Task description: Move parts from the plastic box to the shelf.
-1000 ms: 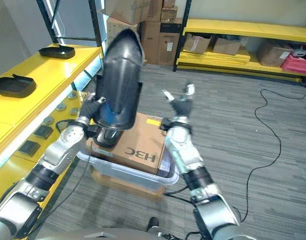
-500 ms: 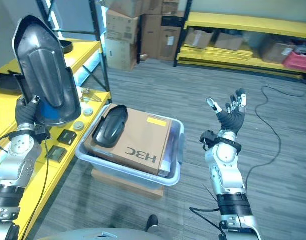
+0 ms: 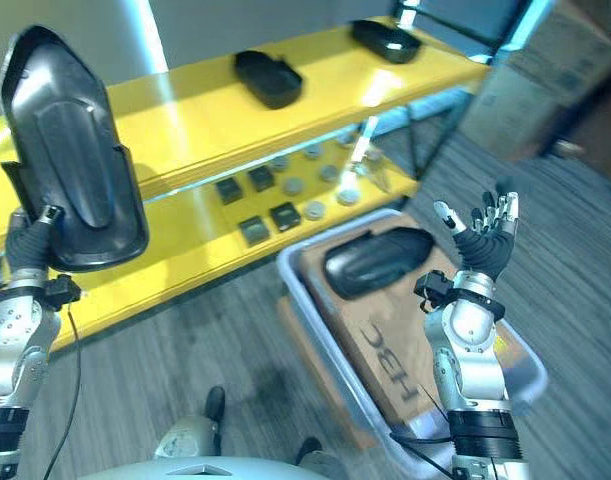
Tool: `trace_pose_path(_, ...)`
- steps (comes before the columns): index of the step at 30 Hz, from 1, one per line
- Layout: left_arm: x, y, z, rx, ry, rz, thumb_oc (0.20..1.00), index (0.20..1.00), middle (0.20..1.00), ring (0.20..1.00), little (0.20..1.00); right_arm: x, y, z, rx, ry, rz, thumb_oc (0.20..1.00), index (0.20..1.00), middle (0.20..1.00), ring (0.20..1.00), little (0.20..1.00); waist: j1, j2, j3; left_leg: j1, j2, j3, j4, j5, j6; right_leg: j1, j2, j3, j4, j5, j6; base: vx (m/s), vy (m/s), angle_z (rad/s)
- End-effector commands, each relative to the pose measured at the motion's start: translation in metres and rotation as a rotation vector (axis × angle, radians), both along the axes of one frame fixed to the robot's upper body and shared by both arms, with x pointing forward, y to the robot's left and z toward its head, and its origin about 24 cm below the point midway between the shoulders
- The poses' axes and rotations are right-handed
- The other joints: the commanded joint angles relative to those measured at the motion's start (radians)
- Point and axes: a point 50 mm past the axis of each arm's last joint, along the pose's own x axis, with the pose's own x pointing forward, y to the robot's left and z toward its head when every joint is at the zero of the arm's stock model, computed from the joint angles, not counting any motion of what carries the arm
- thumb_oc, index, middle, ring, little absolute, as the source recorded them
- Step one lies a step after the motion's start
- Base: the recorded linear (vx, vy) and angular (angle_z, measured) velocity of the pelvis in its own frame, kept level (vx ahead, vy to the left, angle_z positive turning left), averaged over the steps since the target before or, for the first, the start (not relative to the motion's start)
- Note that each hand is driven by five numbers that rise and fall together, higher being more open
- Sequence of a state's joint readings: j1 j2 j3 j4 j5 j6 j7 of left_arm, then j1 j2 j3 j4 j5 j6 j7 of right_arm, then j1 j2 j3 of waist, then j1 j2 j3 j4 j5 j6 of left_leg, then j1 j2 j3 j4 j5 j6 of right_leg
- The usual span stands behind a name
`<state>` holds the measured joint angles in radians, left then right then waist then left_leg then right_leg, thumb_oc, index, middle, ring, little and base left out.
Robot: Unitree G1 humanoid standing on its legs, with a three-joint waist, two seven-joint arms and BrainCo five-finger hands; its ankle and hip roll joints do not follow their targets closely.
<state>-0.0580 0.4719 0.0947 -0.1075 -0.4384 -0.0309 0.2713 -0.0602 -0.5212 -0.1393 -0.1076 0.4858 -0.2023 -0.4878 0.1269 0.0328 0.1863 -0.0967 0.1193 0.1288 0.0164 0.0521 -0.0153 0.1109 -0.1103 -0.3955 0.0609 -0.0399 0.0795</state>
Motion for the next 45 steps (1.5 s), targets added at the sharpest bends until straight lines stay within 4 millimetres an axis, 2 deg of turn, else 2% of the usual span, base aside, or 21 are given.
trace_pose_path(1,0.003,-0.003,0.045,0.059,-0.225,-0.036,0.200,0.200,0.200,0.200,0.200,-0.003,0.012,0.024,-0.019,-0.145,0.073,1.000,1.000,1.000,1.000,1.000,-0.046,-0.013,-0.048,-0.045,-0.046,0.061,-0.049,0.090,-0.051,-0.023,0.050,0.000,0.094,-0.087,-0.004,0.19,0.199,0.72)
trace_pose_path(3,0.001,0.000,0.043,0.065,-0.206,-0.036,0.200,0.200,0.200,0.200,0.200,0.001,0.019,0.024,0.010,-0.144,0.109,1.000,1.000,1.000,1.000,1.000,-0.031,-0.016,-0.046,-0.045,-0.060,0.047,-0.028,0.065,-0.058,-0.015,0.035,0.008,0.107,-0.103,0.002,0.22,0.188,0.36)
trace_pose_path(8,0.000,0.003,0.041,0.068,-0.196,-0.056,0.200,0.200,0.200,0.200,0.200,0.005,0.028,0.022,0.049,-0.146,0.124,1.000,1.000,1.000,1.000,1.000,-0.007,-0.021,-0.047,-0.029,-0.086,0.027,0.017,0.016,-0.040,-0.001,0.008,-0.002,0.102,-0.098,0.012,0.15,0.145,0.09)
trace_pose_path(9,-0.001,0.003,0.040,0.067,-0.196,-0.060,0.200,0.200,0.200,0.200,0.200,0.005,0.029,0.022,0.053,-0.146,0.124,1.000,1.000,1.000,1.000,1.000,-0.003,-0.018,-0.046,-0.032,-0.087,0.034,0.022,0.024,-0.028,-0.006,0.005,-0.017,0.100,-0.084,0.008,0.09,0.156,0.08)
trace_pose_path(13,-0.001,0.002,0.044,0.071,-0.209,-0.081,0.200,0.200,0.200,0.200,0.200,0.007,0.032,0.021,0.067,-0.145,0.110,1.000,1.000,1.000,1.000,1.000,0.013,-0.021,-0.055,-0.013,-0.124,0.005,0.058,-0.028,0.003,-0.004,-0.038,-0.005,0.145,-0.095,0.032,0.20,0.207,0.03)
trace_pose_path(14,0.000,0.000,0.045,0.066,-0.213,-0.090,0.200,0.200,0.200,0.200,0.200,0.007,0.032,0.020,0.074,-0.146,0.100,1.000,1.000,1.000,1.000,1.000,0.012,-0.021,-0.055,-0.012,-0.135,0.005,0.066,-0.038,0.015,-0.005,-0.051,0.002,0.181,-0.091,0.043,0.20,0.224,0.05)
trace_pose_path(15,0.003,-0.002,0.047,0.063,-0.217,-0.110,0.200,0.200,0.200,0.200,0.200,0.006,0.032,0.018,0.090,-0.148,0.083,1.000,1.000,1.000,1.000,1.000,0.004,-0.022,-0.052,-0.010,-0.164,0.006,0.080,-0.057,0.049,-0.033,-0.093,0.034,0.317,-0.056,0.072,0.26,0.327,0.03)
trace_pose_path(16,0.004,-0.005,0.049,0.070,-0.223,-0.115,0.200,0.200,0.200,0.200,0.200,0.004,0.033,0.016,0.098,-0.149,0.081,1.000,1.000,1.000,1.000,1.000,-0.007,-0.017,-0.047,-0.006,-0.181,0.001,0.087,-0.068,0.071,-0.072,-0.122,0.065,0.439,-0.019,0.082,0.21,0.298,0.20)
trace_pose_path(17,0.005,-0.006,0.049,0.071,-0.226,-0.118,0.200,0.200,0.200,0.200,0.200,0.003,0.033,0.016,0.096,-0.150,0.079,1.000,1.000,1.000,1.000,1.000,-0.008,-0.019,-0.047,-0.008,-0.188,0.002,0.089,-0.071,0.076,-0.088,-0.132,0.074,0.465,-0.015,0.086,0.16,0.265,0.43)
trace_pose_path(18,0.006,-0.008,0.051,0.075,-0.228,-0.123,0.200,0.200,0.200,0.200,0.200,0.000,0.034,0.014,0.095,-0.152,0.084,1.000,1.000,1.000,1.000,1.000,-0.028,-0.009,-0.034,0.004,-0.207,-0.009,0.102,-0.090,0.099,-0.151,-0.141,0.117,0.627,0.029,0.089,0.21,0.237,0.77)
trace_pose_path(19,0.006,-0.008,0.054,0.081,-0.238,-0.095,0.200,0.200,0.200,0.200,0.200,-0.003,0.032,0.011,0.111,-0.149,0.124,1.000,1.000,1.000,1.000,1.000,-0.070,0.000,-0.012,0.032,-0.219,-0.019,0.118,-0.108,0.117,-0.313,-0.100,0.204,0.752,0.076,0.082,0.19,0.207,0.49)
trace_pose_path(20,0.006,-0.008,0.054,0.081,-0.238,-0.095,0.200,0.200,0.200,0.200,0.200,-0.003,0.032,0.011,0.111,-0.150,0.125,1.000,1.000,1.000,1.000,1.000,-0.069,0.001,-0.013,0.030,-0.218,-0.018,0.118,-0.109,0.117,-0.314,-0.098,0.205,0.751,0.077,0.082,0.18,0.050,0.09)
trace_pose_path(22,0.008,-0.009,0.056,0.070,-0.244,-0.084,0.200,0.200,0.200,0.200,0.200,-0.002,0.033,0.011,0.129,-0.156,0.155,1.000,1.000,1.000,1.000,1.000,-0.093,0.000,-0.004,0.055,-0.217,-0.032,0.120,-0.115,0.106,-0.344,-0.062,0.226,0.640,0.075,0.074,0.18,-0.119,0.04)
trace_pose_path(23,0.010,-0.010,0.057,0.071,-0.244,-0.081,0.200,0.200,0.200,0.200,0.200,-0.001,0.032,0.013,0.122,-0.161,0.158,1.000,1.000,1.000,1.000,1.000,-0.107,-0.012,0.002,0.073,-0.221,-0.046,0.123,-0.129,0.093,-0.336,-0.048,0.240,0.454,0.078,0.073,0.18,-0.145,0.49)
trace_pose_path(24,0.010,-0.010,0.058,0.072,-0.245,-0.081,0.200,0.200,0.200,0.200,0.200,-0.001,0.032,0.013,0.123,-0.164,0.159,1.000,1.000,1.000,1.000,1.000,-0.109,-0.011,0.003,0.073,-0.217,-0.049,0.122,-0.127,0.090,-0.330,-0.042,0.238,0.422,0.087,0.070,0.24,-0.229,0.40)
trace_pose_path(26,0.012,-0.014,0.058,0.079,-0.251,-0.077,0.200,0.200,0.200,0.200,0.200,0.000,0.028,0.018,0.129,-0.181,0.169,1.000,1.000,1.000,1.000,1.000,-0.132,-0.031,0.005,0.101,-0.222,-0.071,0.125,-0.162,0.074,-0.314,-0.023,0.271,0.119,0.128,0.089,0.28,-0.238,0.24)
trace_pose_path(28,0.009,-0.016,0.053,0.075,-0.257,-0.072,0.200,0.200,0.200,0.200,0.200,-0.002,0.023,0.024,0.142,-0.198,0.193,1.000,1.000,1.000,1.000,1.000,-0.161,-0.035,0.026,0.148,-0.194,-0.097,0.142,-0.201,0.072,-0.358,-0.021,0.333,-0.015,0.198,0.115,0.40,-0.288,0.59)
trace_pose_path(33,0.007,-0.021,0.051,0.049,-0.246,-0.081,0.200,0.200,0.200,0.200,0.200,-0.002,0.023,0.029,0.132,-0.187,0.201,1.000,1.000,1.000,1.000,1.000,-0.164,-0.056,-0.009,0.178,-0.132,-0.093,0.122,-0.203,0.038,-0.271,-0.009,0.320,0.004,0.170,0.113,0.34,-0.265,0.34)
trace_pose_path(37,0.012,-0.027,0.051,0.037,-0.232,-0.094,0.200,0.200,0.200,0.200,0.200,0.003,0.022,0.035,0.110,-0.191,0.194,1.000,1.000,1.000,1.000,1.000,-0.168,-0.064,-0.029,0.181,-0.067,-0.050,0.105,-0.183,-0.001,-0.211,0.007,0.283,0.007,0.124,0.087,0.22,-0.225,0.13)
trace_pose_path(43,0.006,-0.026,0.045,0.015,-0.221,-0.095,0.200,0.200,0.200,0.200,0.200,0.003,0.021,0.033,0.099,-0.171,0.196,1.000,1.000,1.000,1.000,1.000,-0.168,-0.069,-0.033,0.166,-0.004,-0.018,0.168,-0.167,-0.034,-0.181,0.027,0.252,0.013,0.083,0.044,0.14,-0.168,0.15)
trace_pose_path(45,0.003,-0.022,0.041,-0.012,-0.209,-0.086,0.200,0.200,0.200,0.200,0.200,0.001,0.017,0.029,0.093,-0.144,0.192,1.000,1.000,1.000,1.000,1.000,-0.171,-0.068,-0.034,0.129,0.027,-0.012,0.275,-0.100,-0.056,-0.156,0.049,0.254,-0.001,0.069,0.013,0.13,-0.175,-0.02)
